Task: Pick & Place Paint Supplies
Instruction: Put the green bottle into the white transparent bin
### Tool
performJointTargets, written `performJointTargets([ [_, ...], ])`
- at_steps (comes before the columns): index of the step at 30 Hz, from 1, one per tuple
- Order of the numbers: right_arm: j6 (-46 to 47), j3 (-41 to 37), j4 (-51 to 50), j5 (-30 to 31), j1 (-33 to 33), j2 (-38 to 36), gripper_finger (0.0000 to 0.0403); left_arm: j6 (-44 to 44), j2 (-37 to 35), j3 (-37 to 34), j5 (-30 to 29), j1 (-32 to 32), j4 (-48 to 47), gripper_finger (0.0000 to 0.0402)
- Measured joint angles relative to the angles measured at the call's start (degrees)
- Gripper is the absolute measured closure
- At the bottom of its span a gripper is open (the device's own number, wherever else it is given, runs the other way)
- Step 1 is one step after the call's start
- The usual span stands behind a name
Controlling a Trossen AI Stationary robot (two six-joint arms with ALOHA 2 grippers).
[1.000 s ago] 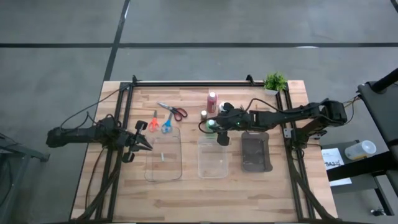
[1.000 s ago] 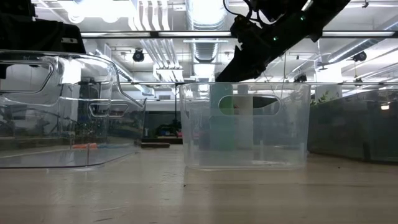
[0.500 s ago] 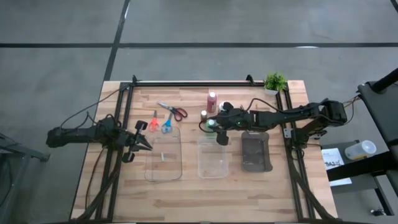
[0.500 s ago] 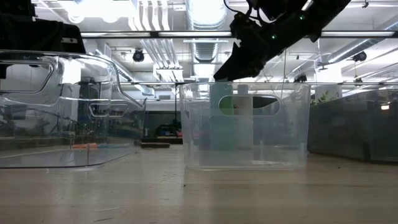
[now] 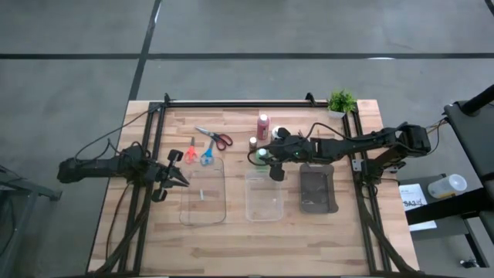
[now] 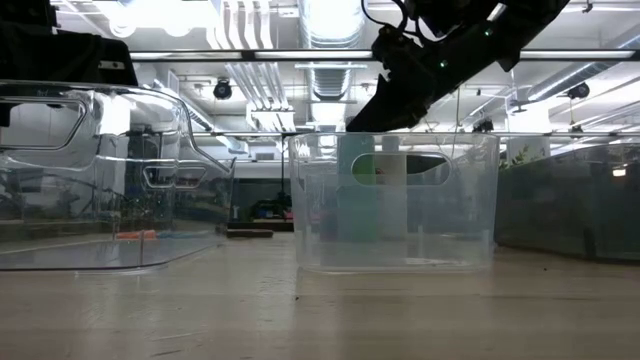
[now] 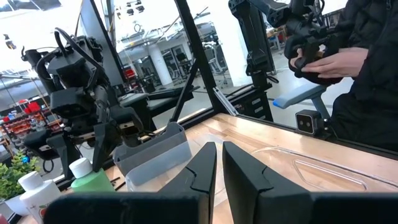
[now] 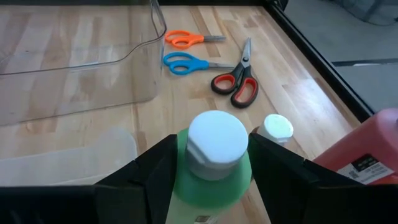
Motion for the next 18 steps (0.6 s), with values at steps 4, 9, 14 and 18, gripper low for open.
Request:
performJointTargets([
  [4,-0.2,0.1,0.4,0.0,0.0,0.0,0.0209,0.0,0.0,0.0,0.0,0.0,0.0,0.0366],
  [9,-0.2,0.0,1.0,0.0,0.0,0.0,0.0209,0.0,0.0,0.0,0.0,0.0,0.0,0.0366],
  [14,0.0,0.0,1.0,0.0,0.0,0.0,0.0234,0.0,0.0,0.0,0.0,0.0,0.0,0.0366],
  [18,0.2,0.0,1.1,0.0,0.0,0.0,0.0281,0.0,0.0,0.0,0.0,0.0,0.0,0.0366],
])
